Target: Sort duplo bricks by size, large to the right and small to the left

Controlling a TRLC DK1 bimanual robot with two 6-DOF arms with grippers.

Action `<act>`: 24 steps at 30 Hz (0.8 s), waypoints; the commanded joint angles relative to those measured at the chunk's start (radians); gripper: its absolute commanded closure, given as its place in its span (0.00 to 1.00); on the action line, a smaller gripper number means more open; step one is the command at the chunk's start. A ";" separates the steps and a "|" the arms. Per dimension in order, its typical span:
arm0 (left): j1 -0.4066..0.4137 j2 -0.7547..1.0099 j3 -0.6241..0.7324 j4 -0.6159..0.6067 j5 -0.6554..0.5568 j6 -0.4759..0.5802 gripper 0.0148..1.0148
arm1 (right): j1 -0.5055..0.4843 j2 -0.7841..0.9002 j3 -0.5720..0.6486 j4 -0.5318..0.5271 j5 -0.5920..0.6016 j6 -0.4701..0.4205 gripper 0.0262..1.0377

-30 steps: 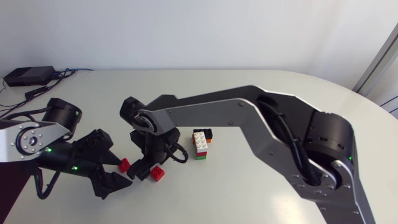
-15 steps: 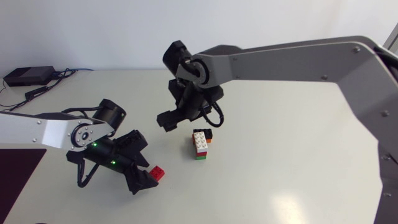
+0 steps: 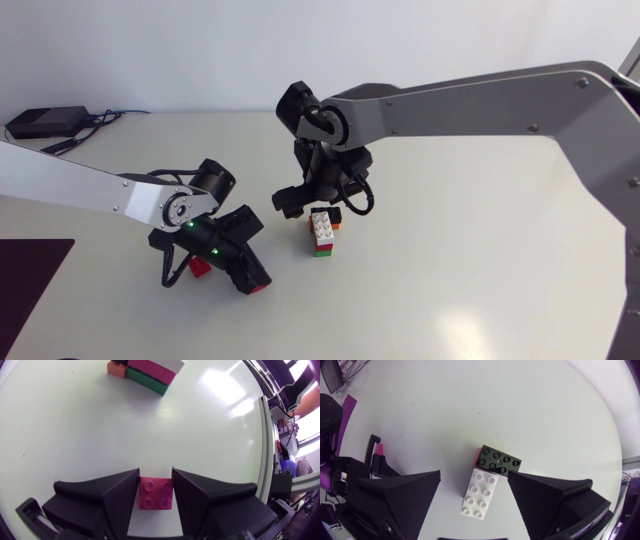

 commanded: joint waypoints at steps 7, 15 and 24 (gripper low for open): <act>0.064 0.020 -0.051 -0.018 -0.046 0.000 0.90 | 0.015 0.043 -0.053 -0.041 0.004 0.046 0.11; 0.171 -0.050 -0.101 -0.072 -0.083 0.083 0.90 | 0.025 0.045 -0.071 -0.048 -0.004 0.054 0.26; 0.214 -0.102 -0.111 -0.103 -0.095 0.098 0.69 | 0.022 0.072 -0.094 -0.041 -0.018 0.052 0.58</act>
